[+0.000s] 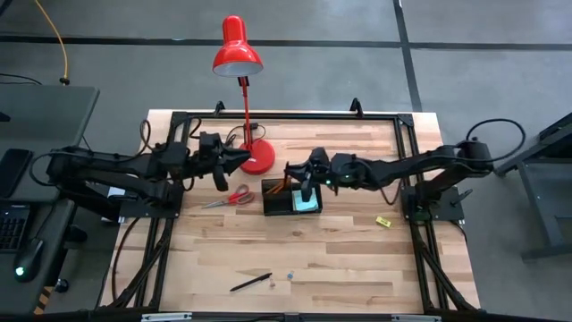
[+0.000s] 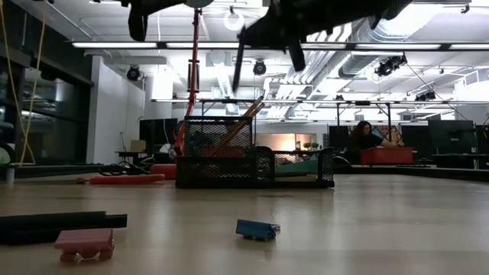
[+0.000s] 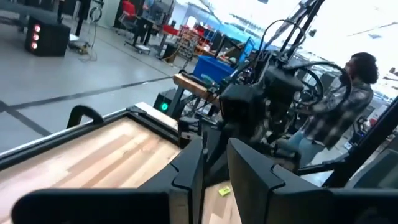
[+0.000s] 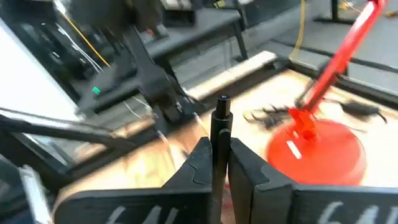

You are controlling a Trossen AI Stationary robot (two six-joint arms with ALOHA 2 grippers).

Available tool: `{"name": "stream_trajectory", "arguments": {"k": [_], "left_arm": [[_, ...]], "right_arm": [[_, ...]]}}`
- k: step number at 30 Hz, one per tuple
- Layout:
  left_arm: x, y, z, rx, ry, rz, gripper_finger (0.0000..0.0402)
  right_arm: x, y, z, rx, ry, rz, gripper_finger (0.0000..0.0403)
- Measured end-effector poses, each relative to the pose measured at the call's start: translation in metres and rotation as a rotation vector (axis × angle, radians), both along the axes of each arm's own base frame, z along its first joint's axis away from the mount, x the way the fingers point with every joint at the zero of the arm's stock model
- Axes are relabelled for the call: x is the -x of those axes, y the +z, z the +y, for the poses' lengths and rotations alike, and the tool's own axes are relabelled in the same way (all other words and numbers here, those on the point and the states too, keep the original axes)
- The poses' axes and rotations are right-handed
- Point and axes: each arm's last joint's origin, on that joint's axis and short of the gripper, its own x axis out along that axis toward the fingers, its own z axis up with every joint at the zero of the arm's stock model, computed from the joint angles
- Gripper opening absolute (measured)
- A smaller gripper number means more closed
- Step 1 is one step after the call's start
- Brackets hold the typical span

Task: Pick and place office supplies into organizer
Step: Put the black pen into the black desk organizer

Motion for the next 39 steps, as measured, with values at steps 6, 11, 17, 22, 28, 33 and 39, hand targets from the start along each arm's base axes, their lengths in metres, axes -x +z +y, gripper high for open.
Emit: {"name": "stream_trajectory", "arguments": {"k": [6, 11, 17, 22, 28, 33, 39], "left_arm": [[0.002, 0.001, 0.000, -0.002, -0.007, 0.001, 0.0067], [0.002, 0.000, -0.001, 0.002, -0.038, 0.001, 0.0067], [0.001, 0.000, -0.002, 0.022, -0.074, 0.002, 0.0067], [0.001, -0.001, -0.003, 0.024, -0.084, 0.008, 0.0067], [0.001, -0.001, -0.003, 0.023, -0.102, 0.012, 0.0067], [0.000, -0.001, -0.004, 0.024, -0.125, 0.012, 0.0067], [0.001, -0.005, -0.004, 0.030, -0.127, 0.045, 0.0067]], "right_arm": [[-0.009, -0.019, -0.001, 0.064, -0.037, 0.069, 0.0000], [-0.011, -0.025, -0.002, 0.127, -0.085, 0.103, 0.0000], [-0.015, -0.037, -0.004, 0.150, -0.123, 0.141, 0.0000], [-0.018, -0.027, -0.004, 0.114, -0.087, 0.029, 0.0000], [-0.017, -0.025, -0.011, 0.192, -0.229, 0.040, 0.0000], [-0.015, -0.030, -0.021, 0.205, -0.265, 0.098, 0.0000], [-0.016, -0.039, -0.027, 0.198, -0.267, 0.157, 0.0000]]}}
